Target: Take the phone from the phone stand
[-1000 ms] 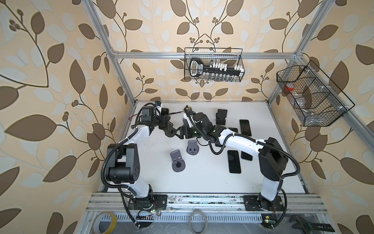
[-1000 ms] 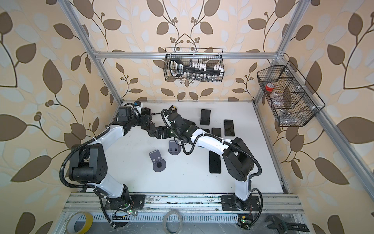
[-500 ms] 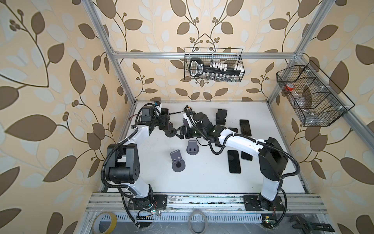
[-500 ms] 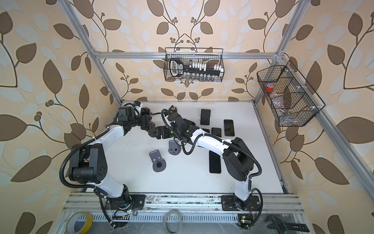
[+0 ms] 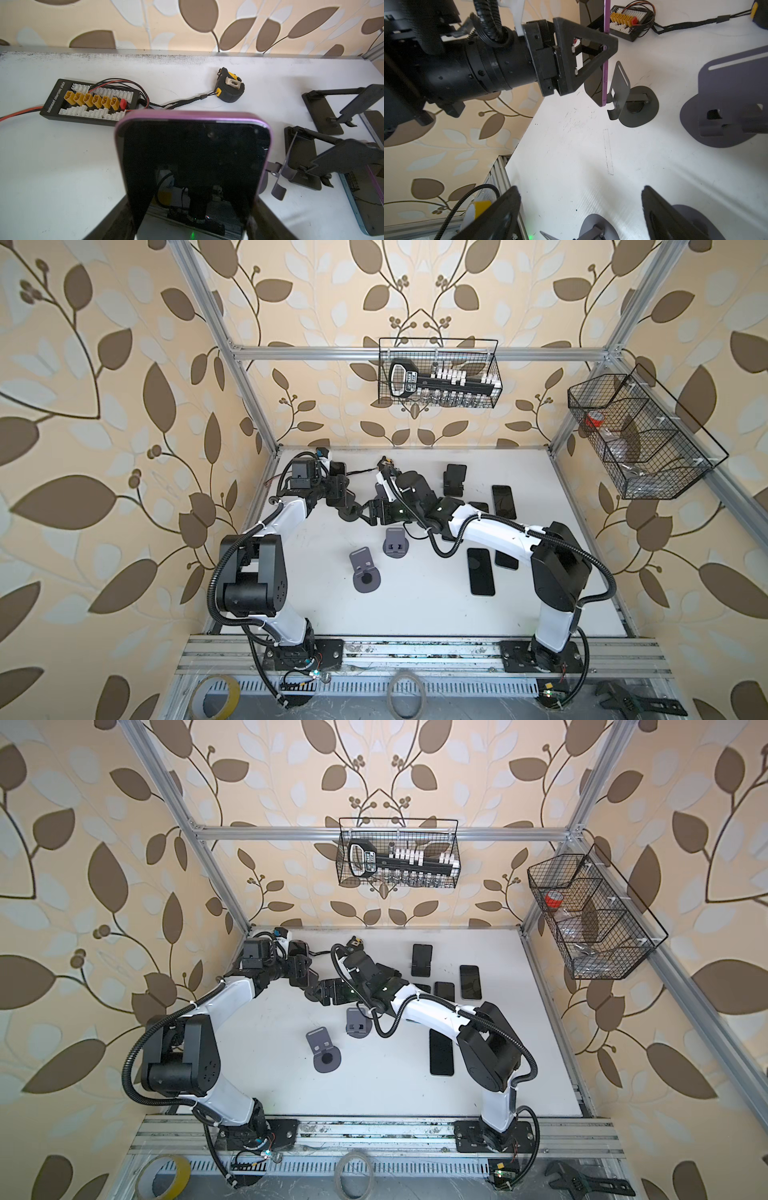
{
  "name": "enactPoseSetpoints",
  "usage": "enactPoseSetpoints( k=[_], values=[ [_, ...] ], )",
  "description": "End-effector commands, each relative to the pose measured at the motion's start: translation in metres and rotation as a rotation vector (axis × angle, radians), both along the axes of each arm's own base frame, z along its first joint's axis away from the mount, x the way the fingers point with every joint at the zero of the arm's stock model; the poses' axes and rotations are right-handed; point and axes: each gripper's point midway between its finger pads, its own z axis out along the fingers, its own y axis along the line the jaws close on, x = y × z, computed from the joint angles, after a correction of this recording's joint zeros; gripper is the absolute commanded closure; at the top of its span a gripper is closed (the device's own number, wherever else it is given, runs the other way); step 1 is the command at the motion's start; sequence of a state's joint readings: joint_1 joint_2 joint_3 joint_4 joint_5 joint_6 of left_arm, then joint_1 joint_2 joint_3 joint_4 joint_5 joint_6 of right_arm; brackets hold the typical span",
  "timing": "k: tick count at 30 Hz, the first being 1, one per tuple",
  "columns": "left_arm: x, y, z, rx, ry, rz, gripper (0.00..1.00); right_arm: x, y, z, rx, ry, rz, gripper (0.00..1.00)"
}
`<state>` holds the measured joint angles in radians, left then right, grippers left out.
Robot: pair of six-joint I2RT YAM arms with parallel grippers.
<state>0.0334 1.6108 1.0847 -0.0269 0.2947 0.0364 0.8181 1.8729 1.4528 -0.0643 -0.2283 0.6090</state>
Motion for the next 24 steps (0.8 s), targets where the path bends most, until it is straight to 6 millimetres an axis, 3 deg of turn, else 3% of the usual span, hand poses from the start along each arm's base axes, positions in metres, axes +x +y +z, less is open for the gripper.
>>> enactPoseSetpoints(
  k=[1, 9, 24],
  values=[
    [0.006, -0.003, 0.058, -0.017, -0.146, -0.002, 1.0, -0.005, 0.002, 0.019, 0.036, -0.012, 0.008, 0.08],
    [0.006, -0.005, 0.059, -0.041, -0.139, 0.007, 1.0, -0.005, -0.001, 0.025, 0.043, -0.024, 0.007, 0.08],
    [0.004, -0.001, 0.063, -0.04, -0.133, 0.049, 1.0, -0.006, -0.024, 0.023, 0.047, -0.025, -0.025, 0.08]
  ],
)
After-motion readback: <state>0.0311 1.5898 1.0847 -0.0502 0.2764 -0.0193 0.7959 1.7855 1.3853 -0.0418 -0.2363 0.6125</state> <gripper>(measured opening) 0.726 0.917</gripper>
